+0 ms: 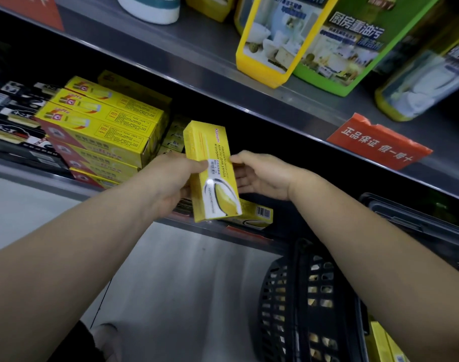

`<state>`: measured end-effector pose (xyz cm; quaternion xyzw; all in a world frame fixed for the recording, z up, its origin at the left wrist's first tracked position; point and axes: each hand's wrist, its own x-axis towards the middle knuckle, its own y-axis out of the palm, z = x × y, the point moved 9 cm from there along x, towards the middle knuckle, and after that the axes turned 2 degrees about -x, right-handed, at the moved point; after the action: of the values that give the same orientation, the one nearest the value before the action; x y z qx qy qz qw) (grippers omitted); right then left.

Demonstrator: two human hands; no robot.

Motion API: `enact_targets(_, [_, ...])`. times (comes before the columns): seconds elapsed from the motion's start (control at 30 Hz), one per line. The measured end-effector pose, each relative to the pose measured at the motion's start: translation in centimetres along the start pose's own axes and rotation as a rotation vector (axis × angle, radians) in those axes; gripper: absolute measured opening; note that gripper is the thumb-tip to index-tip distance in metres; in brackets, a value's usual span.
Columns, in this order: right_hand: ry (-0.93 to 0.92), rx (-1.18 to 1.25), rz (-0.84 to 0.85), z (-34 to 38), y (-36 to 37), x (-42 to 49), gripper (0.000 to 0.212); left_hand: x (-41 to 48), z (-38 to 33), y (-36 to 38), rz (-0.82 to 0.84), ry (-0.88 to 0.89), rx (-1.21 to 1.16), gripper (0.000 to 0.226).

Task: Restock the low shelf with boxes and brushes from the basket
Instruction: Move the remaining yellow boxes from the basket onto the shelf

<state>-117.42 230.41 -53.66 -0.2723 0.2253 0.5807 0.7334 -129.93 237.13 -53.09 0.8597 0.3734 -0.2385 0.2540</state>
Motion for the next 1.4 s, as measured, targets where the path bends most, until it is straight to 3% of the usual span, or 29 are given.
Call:
enact_targets(0.13, [-0.018,0.081,0.026,-0.1,-0.6,-1.0,0.017,-0.3,-0.1,1.3,0.085,0.067,0.062,0.018])
enact_targets(0.23, [-0.029,0.095,-0.160,-0.2,-4.3,-1.6,0.034,-0.4,-1.5,1.1,0.049,0.268,0.521,0.038])
enact_targets(0.33, [0.046,-0.312,-0.444,-1.0,-9.0,-2.2,0.067,-0.7,-2.7,1.2,-0.011,0.449,0.929,0.041])
enact_targets(0.4, [0.108,-0.689,-0.499,-1.1,-10.2,-1.9,0.067,-0.7,-2.5,1.2,-0.027,0.470,1.091,0.044])
enact_targets(0.53, [0.281,-1.200,-0.364,-3.0,-9.0,0.8,0.060,-0.6,-1.6,2.2,0.033,0.472,1.245,0.047])
enact_targets(0.67, [0.328,-1.383,-0.243,-4.7,-6.2,3.5,0.062,-0.3,-0.9,2.5,0.063,0.438,1.301,0.050])
enact_targets(0.8, [0.277,-1.366,-0.149,-5.8,-4.6,4.8,0.060,0.3,-0.2,2.2,0.073,0.386,1.379,0.052])
enact_targets(0.97, [0.343,-1.383,-0.028,-7.1,-4.8,4.4,0.101,0.6,0.2,2.4,0.086,0.363,1.394,0.052])
enact_targets(1.07, [0.327,-1.369,0.016,-7.3,-4.5,4.3,0.108,0.5,0.1,3.2,0.120,0.375,1.339,0.051])
enact_targets(1.23, [0.213,-1.238,-0.063,-4.9,-4.3,3.3,0.093,-0.8,-0.9,5.4,0.146,0.460,1.281,0.046])
enact_targets(1.4, [-0.085,-0.918,-0.227,1.5,-4.6,-3.2,0.047,-3.6,-2.4,10.0,0.219,0.605,1.155,0.039])
